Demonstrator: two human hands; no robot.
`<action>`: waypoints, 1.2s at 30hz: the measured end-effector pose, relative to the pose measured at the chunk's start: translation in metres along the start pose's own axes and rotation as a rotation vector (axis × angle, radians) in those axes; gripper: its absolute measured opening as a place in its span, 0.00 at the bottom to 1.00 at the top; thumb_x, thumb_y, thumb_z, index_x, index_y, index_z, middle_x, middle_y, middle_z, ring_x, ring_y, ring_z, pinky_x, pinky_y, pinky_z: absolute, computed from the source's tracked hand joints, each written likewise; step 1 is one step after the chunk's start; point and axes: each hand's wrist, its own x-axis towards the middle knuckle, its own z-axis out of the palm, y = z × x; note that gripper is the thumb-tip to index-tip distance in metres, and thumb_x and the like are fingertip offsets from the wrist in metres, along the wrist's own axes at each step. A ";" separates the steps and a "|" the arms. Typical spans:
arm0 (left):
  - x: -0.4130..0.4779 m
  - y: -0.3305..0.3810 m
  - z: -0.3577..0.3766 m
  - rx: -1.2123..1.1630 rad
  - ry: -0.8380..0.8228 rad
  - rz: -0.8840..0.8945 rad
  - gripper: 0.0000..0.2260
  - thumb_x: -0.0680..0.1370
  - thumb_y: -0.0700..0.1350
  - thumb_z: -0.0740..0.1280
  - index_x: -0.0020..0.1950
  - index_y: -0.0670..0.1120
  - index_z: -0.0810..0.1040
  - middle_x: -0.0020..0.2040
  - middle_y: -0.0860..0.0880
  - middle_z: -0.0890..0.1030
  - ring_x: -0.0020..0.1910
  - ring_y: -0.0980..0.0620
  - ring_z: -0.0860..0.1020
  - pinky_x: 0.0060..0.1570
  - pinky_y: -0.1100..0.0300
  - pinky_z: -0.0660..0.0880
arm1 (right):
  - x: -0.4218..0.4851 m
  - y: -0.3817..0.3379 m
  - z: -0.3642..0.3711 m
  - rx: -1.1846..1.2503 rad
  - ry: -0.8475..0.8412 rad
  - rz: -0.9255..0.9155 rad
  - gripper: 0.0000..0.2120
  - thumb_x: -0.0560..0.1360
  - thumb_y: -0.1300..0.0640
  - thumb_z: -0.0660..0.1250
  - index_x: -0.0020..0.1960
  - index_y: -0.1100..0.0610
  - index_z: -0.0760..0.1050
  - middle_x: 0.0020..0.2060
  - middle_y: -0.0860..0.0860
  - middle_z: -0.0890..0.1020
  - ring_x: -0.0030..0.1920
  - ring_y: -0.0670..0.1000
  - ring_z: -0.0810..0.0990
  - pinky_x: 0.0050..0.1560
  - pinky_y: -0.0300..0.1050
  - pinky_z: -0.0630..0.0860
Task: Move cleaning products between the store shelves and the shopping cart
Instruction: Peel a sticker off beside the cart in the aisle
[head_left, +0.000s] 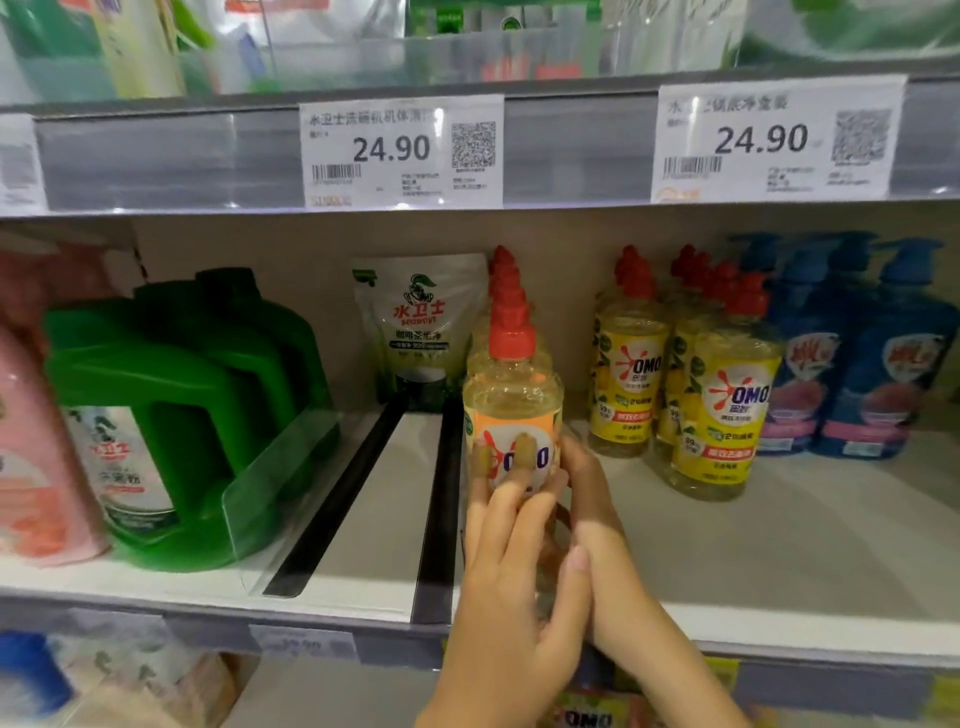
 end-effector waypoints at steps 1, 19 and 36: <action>0.000 0.002 -0.001 -0.002 -0.015 -0.031 0.18 0.78 0.61 0.57 0.68 0.70 0.60 0.72 0.72 0.55 0.76 0.58 0.54 0.73 0.57 0.58 | -0.002 -0.003 -0.002 -0.089 -0.064 -0.079 0.15 0.83 0.66 0.53 0.54 0.51 0.75 0.47 0.46 0.82 0.42 0.37 0.80 0.41 0.30 0.76; -0.040 0.045 -0.099 -0.426 0.237 -0.427 0.15 0.77 0.49 0.66 0.63 0.50 0.77 0.62 0.54 0.79 0.62 0.51 0.78 0.61 0.57 0.74 | -0.061 -0.005 0.022 -0.045 -0.269 -0.328 0.17 0.71 0.58 0.71 0.59 0.51 0.76 0.52 0.48 0.82 0.55 0.49 0.81 0.53 0.35 0.76; -0.193 0.019 -0.321 -0.107 0.745 -0.633 0.14 0.76 0.41 0.66 0.62 0.46 0.76 0.60 0.52 0.80 0.60 0.55 0.78 0.57 0.63 0.74 | -0.150 0.086 0.279 0.080 -0.868 -0.087 0.19 0.69 0.60 0.71 0.59 0.52 0.75 0.50 0.49 0.82 0.51 0.48 0.81 0.50 0.36 0.77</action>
